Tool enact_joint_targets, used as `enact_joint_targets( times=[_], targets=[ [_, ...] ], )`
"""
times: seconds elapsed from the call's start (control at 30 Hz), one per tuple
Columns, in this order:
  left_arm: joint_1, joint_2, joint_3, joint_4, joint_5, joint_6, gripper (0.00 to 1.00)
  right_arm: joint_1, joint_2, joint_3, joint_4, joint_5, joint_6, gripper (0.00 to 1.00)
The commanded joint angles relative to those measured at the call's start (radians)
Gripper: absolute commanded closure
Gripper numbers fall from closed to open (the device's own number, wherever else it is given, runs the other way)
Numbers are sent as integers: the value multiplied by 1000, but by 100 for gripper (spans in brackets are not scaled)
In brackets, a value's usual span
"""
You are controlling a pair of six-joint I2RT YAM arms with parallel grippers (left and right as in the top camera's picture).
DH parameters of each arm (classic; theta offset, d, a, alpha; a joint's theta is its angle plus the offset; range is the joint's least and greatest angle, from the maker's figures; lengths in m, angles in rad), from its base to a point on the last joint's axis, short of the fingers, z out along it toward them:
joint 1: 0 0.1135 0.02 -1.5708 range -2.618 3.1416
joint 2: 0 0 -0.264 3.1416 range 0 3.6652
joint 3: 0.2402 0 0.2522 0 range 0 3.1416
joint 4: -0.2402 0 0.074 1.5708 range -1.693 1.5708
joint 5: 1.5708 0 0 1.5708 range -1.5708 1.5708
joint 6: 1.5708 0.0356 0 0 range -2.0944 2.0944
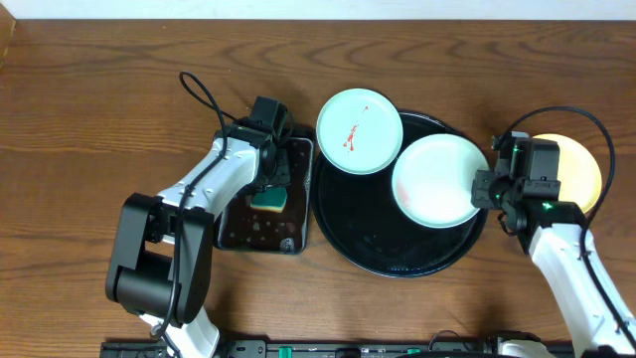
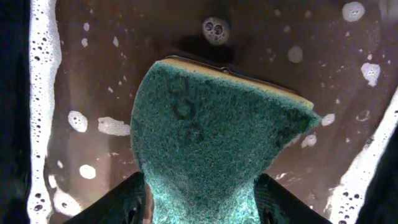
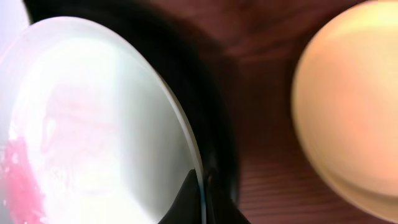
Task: Clean dirty plates on tray and stack at the side
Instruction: 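Lift the scrubbed green plate with the right gripper and carry it right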
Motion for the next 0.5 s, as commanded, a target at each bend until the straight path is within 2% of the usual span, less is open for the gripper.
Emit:
enact_joint_targets(
  times=[0.0,0.1,0.23,0.47],
  targets=[
    [3,5,0,0,-15,6,43,47,-51,-6,15,142,-31,99],
    [3,5,0,0,-15,6,43,98,-89,-6,37,203,-55,99],
    [3,5,0,0,-15,6,41,196,-135,-6,62,389,-94,99],
    [3,5,0,-16,-15,6,30,386,-162,-6,122,743,-172,99]
  ],
)
